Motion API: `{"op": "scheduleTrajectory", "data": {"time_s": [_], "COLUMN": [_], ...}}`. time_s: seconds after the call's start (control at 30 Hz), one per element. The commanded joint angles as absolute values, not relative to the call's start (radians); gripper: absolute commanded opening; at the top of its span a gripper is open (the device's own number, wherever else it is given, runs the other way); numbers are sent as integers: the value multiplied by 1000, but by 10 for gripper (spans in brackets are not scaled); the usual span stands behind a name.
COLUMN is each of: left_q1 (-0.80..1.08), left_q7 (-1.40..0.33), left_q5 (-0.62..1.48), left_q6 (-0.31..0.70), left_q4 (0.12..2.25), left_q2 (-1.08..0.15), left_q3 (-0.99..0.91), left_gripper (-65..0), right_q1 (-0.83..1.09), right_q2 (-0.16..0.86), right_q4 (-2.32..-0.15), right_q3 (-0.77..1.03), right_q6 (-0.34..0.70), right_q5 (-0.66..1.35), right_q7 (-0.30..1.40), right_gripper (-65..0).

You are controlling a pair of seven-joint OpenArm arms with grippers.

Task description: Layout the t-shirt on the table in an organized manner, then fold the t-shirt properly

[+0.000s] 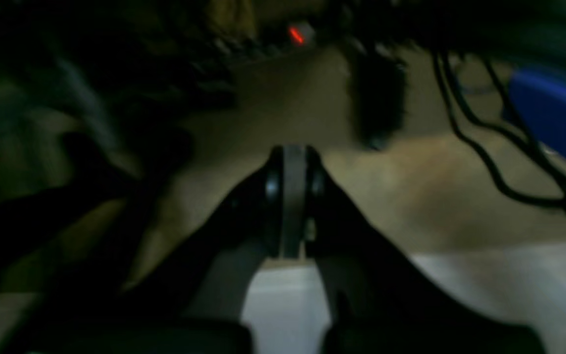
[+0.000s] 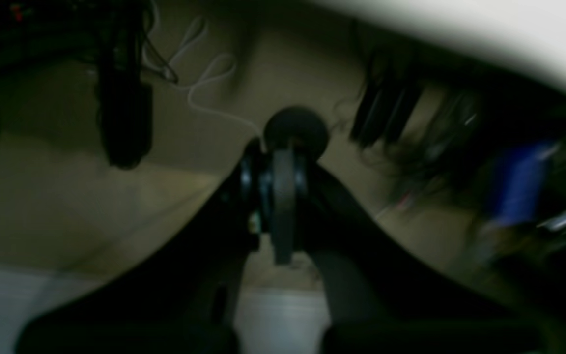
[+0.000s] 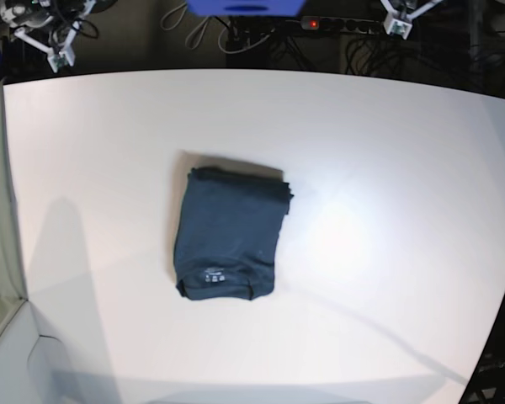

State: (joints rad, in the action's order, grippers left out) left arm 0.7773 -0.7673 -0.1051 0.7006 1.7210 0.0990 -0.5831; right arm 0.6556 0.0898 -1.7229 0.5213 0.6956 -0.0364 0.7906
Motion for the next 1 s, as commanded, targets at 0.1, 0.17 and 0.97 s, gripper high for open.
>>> {"op": "scheduleTrajectory", "data": {"time_s": [0.1,0.17,0.97], "left_q1": [728,674,209], "left_q7": [-618,-519,81], "left_q5": [-97,-96,-90], "left_q6": [698,698,275], "left_q4": [1420,1221,186], "left_q2": [61,36,-116], "left_q3": [-587,-587,-259], "left_gripper": [-650,-650,-650], "right_q1": [605,562,334], "right_q2": [91,97,113], "right_q4": [-1478,-1300,-242], "right_q3": [527,527,315], "right_q6": [698,698,188], "right_q5": [-130,-130,-130], "right_q7": [641,568,-360], "right_gripper": [-650,-650,-650]}}
